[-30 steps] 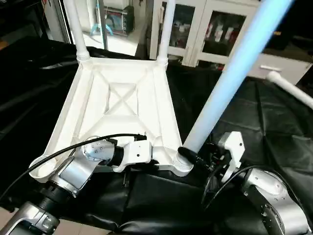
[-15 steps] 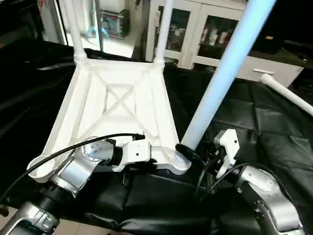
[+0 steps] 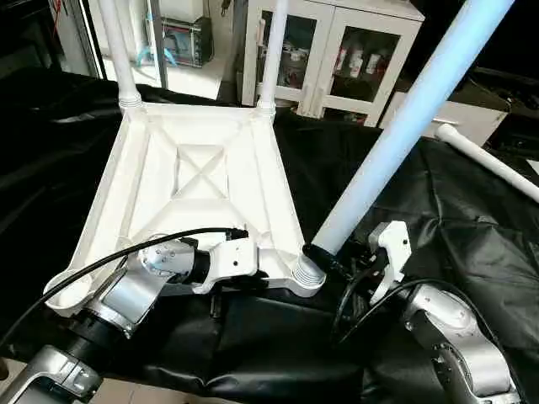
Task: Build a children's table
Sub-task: Pick table leg
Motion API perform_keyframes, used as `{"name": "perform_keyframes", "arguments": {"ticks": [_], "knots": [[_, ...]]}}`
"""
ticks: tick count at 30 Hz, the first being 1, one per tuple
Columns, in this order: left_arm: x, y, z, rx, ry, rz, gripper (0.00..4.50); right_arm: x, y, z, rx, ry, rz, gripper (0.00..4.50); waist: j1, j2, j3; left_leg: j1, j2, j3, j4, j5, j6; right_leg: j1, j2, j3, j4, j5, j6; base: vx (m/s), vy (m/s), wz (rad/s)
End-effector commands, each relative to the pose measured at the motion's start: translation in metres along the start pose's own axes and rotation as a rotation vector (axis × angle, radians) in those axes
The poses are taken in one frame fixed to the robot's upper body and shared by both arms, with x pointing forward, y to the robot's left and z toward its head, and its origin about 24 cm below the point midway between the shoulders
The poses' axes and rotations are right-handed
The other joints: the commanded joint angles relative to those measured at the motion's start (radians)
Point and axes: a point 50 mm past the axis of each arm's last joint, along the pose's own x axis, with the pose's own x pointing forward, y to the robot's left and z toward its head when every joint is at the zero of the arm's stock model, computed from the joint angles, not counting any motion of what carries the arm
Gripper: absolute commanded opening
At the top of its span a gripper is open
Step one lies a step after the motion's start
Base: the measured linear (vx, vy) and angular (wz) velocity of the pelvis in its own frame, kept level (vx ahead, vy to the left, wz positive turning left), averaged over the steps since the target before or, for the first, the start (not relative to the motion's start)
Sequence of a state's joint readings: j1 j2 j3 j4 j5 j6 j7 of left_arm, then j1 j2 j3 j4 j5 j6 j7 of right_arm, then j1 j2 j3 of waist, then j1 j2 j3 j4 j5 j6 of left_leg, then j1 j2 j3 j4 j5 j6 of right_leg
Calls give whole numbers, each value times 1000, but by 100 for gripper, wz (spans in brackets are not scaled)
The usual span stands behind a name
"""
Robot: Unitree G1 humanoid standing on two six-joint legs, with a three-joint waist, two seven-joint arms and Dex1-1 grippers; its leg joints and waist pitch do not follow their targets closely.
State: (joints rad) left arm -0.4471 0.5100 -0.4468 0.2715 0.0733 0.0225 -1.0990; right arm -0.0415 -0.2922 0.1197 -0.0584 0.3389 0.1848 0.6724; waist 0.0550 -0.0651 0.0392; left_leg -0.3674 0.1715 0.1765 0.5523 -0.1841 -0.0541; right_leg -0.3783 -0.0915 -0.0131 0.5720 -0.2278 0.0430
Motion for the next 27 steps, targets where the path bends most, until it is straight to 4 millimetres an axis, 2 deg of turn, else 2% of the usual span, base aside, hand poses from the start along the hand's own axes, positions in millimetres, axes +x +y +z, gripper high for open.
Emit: {"name": "perform_keyframes", "arguments": {"ticks": [1, 5, 8, 11, 12, 14, 15, 16, 17, 18, 19, 20, 21, 22, 23, 24, 25, 27], "knots": [[3, -7, -13, -16, 76, -46, 0, -24, -10, -58, 79, 324, -116, 184, -9, 24, -6, 23, 60, -37, -100, -610, -89, -26, -46, 29, -91, -451, -82, 0, 0, 0], [3, -5, -12, -18, 71, -28, 0, -22, -12, -57, 78, 320, -134, 184, -10, 25, -3, 27, 59, -38, -100, -643, -92, -32, -47, 30, -97, -493, -74, 0, 0, 0], [6, -1, -7, -46, 36, 19, 0, -20, -20, -56, 58, 321, -219, 184, -11, 27, -2, 28, 59, -41, -101, -659, -97, -34, -47, 28, -98, -516, -71, 0, 0, 0], [14, 9, 4, -131, -20, 112, 0, -14, -39, -53, 42, 313, -436, 184, -17, 28, 2, 28, 57, -45, -102, -691, -107, -39, -47, 25, -103, -560, -66, 0, 0, 0], [18, 14, 11, -153, -45, 151, 0, -11, -46, -52, 55, 308, -528, 184, -28, 24, 3, 27, 53, -53, -104, -722, -113, -33, -46, 13, -107, -607, -57, -54, 16, -9], [24, 19, 18, -171, -67, 187, 0, -7, -53, -50, 75, 300, -619, 184, -39, 25, 4, 25, 52, -58, -107, -740, -115, -28, -45, 4, -107, -610, -60, -77, 33, -16], [29, 22, 23, -175, -73, 201, 0, -4, -58, -48, 78, 299, -677, 184, -48, 35, 10, 21, 52, -65, -117, -787, -120, -17, -40, -12, -108, -596, -59, -78, 43, -19], [33, 24, 27, -182, -74, 220, 0, -1, -61, -46, 97, 287, -722, 184, -49, 38, 11, 24, 50, -65, -119, -802, -119, -15, -38, -18, -110, -577, -61, -68, 47, -15], [33, 24, 27, -182, -74, 220, 0, -1, -61, -46, 97, 287, -722, 184, -53, 39, 9, 25, 52, -63, -121, -799, -111, -8, -41, -23, -106, -518, -74, -68, 47, -15], [45, 32, 37, -200, -68, 273, 0, 8, -66, -42, 112, 276, -813, 184, -54, 39, 11, 26, 51, -58, -122, -777, -103, -8, -45, -24, -109, -504, -81, -52, 31, -8], [50, 36, 42, -212, -68, 307, 0, 12, -68, -41, 110, 273, -856, 184, -53, 41, 14, 34, 49, -53, -118, -775, -101, -17, -47, -23, -117, -519, -83, 0, 0, 0], [50, 36, 42, -212, -68, 307, 0, 12, -68, -41, 110, 273, -856, 184, -55, 39, 15, 40, 47, -51, -114, -770, -101, -22, -47, -25, -122, -531, -82, 0, 0, 0], [55, 41, 47, -227, -67, 344, 0, 17, -69, -40, 105, 274, -891, 184, -54, 38, 20, 49, 47, -47, -109, -754, -92, -24, -51, -28, -135, -559, -75, 0, 0, 0], [62, 49, 55, -250, -72, 426, 0, 25, -68, -40, 123, 283, -923, 184, -55, 37, 18, 48, 46, -46, -107, -744, -88, -22, -50, -30, -135, -554, -74, 0, 0, 0], [62, 49, 55, -250, -72, 426, 0, 25, -68, -40, 123, 283, -923, 184, -52, 35, 20, 53, 44, -42, -106, -729, -81, -23, -51, -33, -141, -564, -68, 0, 0, 0], [67, 57, 63, -259, -86, 496, 0, 36, -64, -40, 118, 304, -920, 184, -50, 33, 25, 54, 43, -40, -106, -721, -73, -25, -51, -38, -148, -581, -58, 0, 0, 0], [68, 58, 64, -258, -88, 502, 0, 37, -64, -40, 115, 306, -923, 184, -52, 34, 25, 51, 43, -42, -106, -725, -73, -21, -51, -42, -147, -586, -56, 0, 0, 0], [69, 63, 70, -242, -97, 549, 0, 43, -63, -37, 85, 308, -929, 184, -50, 40, 29, 42, 48, -39, -126, -765, -78, -6, -39, -63, -138, -559, -49, 0, 0, 0]]}}
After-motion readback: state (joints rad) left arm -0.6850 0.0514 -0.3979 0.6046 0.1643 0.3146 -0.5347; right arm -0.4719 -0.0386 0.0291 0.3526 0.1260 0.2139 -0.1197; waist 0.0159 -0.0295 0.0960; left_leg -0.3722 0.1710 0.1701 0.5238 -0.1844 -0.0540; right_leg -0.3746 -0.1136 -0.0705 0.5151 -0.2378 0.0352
